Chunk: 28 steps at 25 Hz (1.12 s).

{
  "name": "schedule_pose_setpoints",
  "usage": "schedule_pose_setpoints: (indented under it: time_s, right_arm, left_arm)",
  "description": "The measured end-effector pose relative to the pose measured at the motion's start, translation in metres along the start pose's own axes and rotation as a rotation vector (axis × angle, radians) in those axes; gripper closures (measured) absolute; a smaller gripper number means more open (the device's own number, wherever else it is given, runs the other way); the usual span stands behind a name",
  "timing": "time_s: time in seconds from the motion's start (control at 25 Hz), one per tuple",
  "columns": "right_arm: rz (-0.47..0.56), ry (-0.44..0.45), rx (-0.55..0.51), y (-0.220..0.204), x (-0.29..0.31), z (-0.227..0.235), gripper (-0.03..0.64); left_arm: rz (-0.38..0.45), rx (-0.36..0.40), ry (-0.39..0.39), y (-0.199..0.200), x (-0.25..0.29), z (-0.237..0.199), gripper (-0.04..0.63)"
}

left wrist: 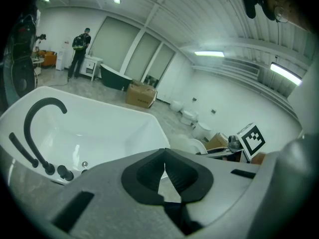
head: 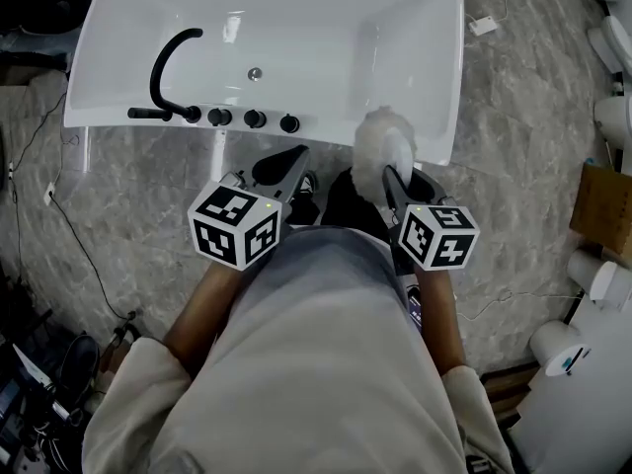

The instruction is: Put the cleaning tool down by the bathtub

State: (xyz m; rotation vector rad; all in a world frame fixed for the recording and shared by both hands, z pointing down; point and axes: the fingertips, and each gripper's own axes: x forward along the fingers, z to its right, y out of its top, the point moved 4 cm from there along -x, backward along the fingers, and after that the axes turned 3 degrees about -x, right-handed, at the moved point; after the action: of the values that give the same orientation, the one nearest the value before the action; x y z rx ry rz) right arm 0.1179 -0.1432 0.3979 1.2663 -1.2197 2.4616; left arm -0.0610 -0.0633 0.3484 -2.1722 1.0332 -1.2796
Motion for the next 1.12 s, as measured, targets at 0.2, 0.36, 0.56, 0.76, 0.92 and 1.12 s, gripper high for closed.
schedule_pose_setpoints:
  time_s: [0.2,0.36,0.56,0.76,0.92,1.12]
  right_arm:
    - [-0.042,0.017,-0.028,-0.006,0.017,0.003,0.537]
    - [-0.082,0.027,-0.042,-0.013,0.026,0.006,0.537]
    - [-0.122,0.041,-0.059,-0.017,0.04,0.009,0.537]
    - [-0.163,0.051,-0.068,-0.023,0.051,0.016,0.537]
    - [-0.196,0.053,-0.075,-0.027,0.06,0.024,0.537]
    - [-0.236,0.066,-0.096,-0.032,0.074,0.03,0.537]
  left_arm:
    - [0.009,-0.029,0.011,-0.002,0.0,-0.004,0.588]
    - [0.01,-0.037,0.019,-0.004,-0.001,-0.003,0.588]
    - [0.015,-0.06,0.035,-0.004,-0.004,-0.008,0.588]
    - [0.013,-0.076,0.05,-0.007,-0.006,-0.01,0.588]
    - [0.02,-0.129,0.072,-0.011,-0.008,-0.015,0.588]
    - [0.019,-0.14,0.097,-0.015,-0.013,-0.019,0.588]
